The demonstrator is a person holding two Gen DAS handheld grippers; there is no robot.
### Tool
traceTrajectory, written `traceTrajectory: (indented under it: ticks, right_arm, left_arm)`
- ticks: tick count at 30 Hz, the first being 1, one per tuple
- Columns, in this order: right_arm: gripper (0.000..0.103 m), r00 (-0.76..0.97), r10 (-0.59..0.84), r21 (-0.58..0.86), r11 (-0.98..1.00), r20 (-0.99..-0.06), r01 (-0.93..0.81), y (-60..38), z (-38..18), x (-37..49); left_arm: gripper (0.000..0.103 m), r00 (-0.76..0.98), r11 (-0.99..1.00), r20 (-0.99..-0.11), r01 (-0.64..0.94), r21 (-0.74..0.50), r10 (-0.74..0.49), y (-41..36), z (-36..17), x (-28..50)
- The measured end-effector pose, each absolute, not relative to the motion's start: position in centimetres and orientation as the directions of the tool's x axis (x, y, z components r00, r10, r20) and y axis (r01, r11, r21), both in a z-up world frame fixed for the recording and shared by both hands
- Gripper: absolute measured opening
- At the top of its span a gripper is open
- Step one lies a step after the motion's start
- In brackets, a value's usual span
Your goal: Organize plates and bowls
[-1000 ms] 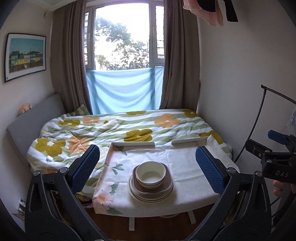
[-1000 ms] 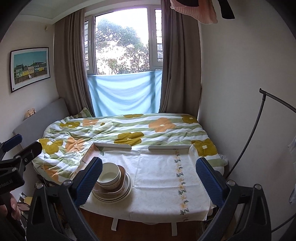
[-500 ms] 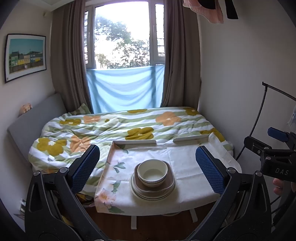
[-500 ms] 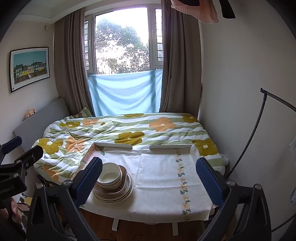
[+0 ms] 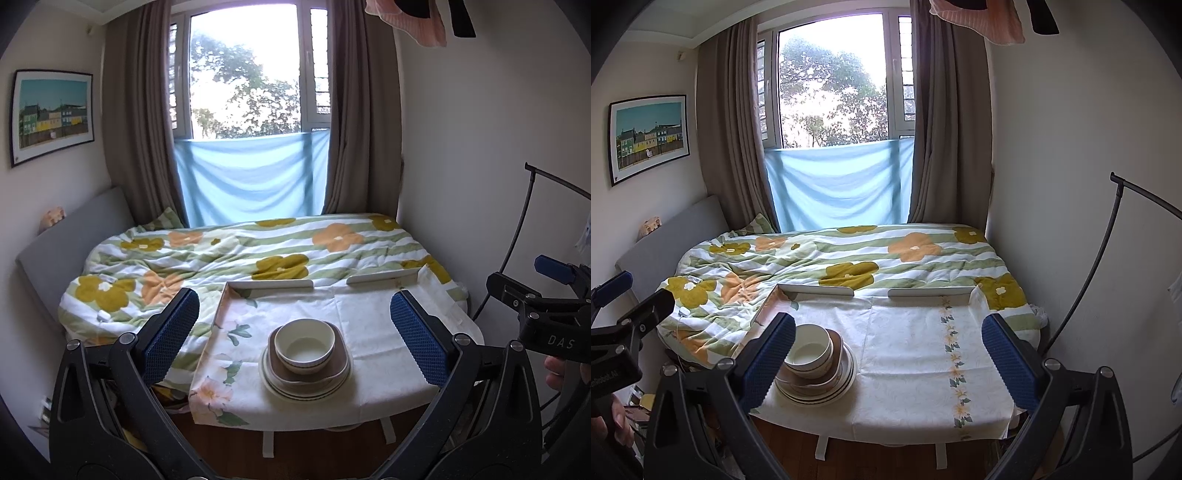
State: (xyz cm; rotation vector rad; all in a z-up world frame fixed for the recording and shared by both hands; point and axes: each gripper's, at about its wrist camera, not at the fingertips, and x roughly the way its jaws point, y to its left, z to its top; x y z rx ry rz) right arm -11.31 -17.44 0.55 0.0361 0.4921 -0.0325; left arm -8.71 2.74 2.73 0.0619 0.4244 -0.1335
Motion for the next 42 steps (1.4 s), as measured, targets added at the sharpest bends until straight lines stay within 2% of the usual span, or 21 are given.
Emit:
traceTrajectory:
  ticks: [42]
  right_arm:
    - [0.1,0.878,-0.02,0.033,0.999,-0.478,0.041,-17.89,0.08,-11.18]
  left_arm:
    - [0.103,0.906,0.991,-0.409,0.13,0.027,-0.108,2.05,2.88,-7.8]
